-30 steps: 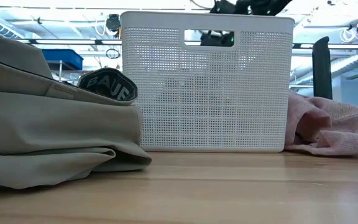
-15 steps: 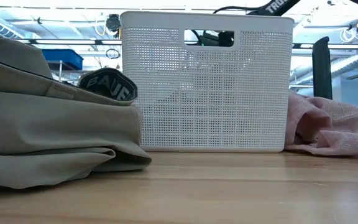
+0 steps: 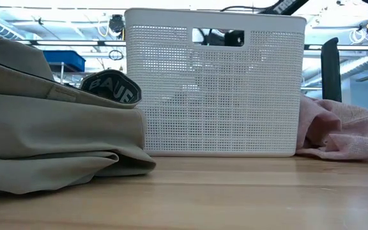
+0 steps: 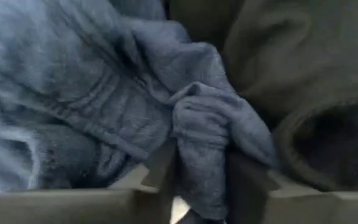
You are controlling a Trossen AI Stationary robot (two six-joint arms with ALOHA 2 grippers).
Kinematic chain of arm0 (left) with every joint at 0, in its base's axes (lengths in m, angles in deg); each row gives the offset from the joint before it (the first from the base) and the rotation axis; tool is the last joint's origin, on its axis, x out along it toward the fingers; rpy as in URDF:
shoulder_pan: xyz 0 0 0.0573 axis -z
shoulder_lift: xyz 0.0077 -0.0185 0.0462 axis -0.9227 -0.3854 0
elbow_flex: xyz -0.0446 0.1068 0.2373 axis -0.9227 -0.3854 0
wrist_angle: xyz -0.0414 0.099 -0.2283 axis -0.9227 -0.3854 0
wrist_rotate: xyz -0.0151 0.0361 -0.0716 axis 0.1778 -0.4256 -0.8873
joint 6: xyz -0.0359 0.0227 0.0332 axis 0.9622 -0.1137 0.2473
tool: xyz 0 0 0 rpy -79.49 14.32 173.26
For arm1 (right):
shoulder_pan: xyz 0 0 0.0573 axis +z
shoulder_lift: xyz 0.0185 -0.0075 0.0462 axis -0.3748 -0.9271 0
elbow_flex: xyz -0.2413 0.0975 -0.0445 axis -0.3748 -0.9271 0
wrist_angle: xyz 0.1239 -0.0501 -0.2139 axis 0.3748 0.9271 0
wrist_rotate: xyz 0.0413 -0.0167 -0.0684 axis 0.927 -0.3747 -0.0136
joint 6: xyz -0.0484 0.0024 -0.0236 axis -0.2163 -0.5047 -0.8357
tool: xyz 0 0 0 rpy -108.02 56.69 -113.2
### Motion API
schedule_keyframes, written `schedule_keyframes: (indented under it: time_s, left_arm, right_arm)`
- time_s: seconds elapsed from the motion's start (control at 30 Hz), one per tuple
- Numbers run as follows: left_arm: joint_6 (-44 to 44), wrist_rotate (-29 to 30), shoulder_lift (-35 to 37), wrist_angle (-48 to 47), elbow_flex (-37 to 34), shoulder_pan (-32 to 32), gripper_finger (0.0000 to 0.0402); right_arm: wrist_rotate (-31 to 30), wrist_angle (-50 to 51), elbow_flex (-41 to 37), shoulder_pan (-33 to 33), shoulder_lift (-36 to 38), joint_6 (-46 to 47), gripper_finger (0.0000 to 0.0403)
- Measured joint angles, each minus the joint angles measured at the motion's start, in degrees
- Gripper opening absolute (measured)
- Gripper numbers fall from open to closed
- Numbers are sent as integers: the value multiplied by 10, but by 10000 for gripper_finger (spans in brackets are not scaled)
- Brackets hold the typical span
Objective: Sort clothes
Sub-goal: Put the blue shorts into the laundry bin, then put the pink polo into the laundry bin
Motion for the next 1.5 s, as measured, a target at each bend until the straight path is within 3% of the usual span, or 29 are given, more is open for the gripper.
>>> schedule_keyframes:
  time_s: [0.17, 0.33, 0.67, 0.87, 1.07, 1.33, 1.5]
  left_arm:
    - [0, -1, 0, 0, 0, 0, 170]
    - [0, -2, 0, 1, 0, 0, 170]
    - [14, -2, 0, 1, 0, 0, 170]
    - [29, -9, 0, 1, 0, 0, 170]
    - [63, -25, 0, -14, 0, 4, 170]
    - [105, -126, 0, -43, 0, 8, 170]
    - [148, -142, 0, -42, 0, 8, 170]
  right_arm:
    - [2, 0, 0, 0, 62, 23, 170]
    - [2, -3, 0, 1, 133, 33, 201]
    - [4, -4, 0, 4, 285, 74, 210]
    - [49, -2, 1, 28, 369, 89, 210]
    - [50, 2, 1, 105, 413, 131, 210]
    - [40, 10, -4, 280, 407, 139, 210]
    - [-56, -30, -30, 415, 374, 118, 210]
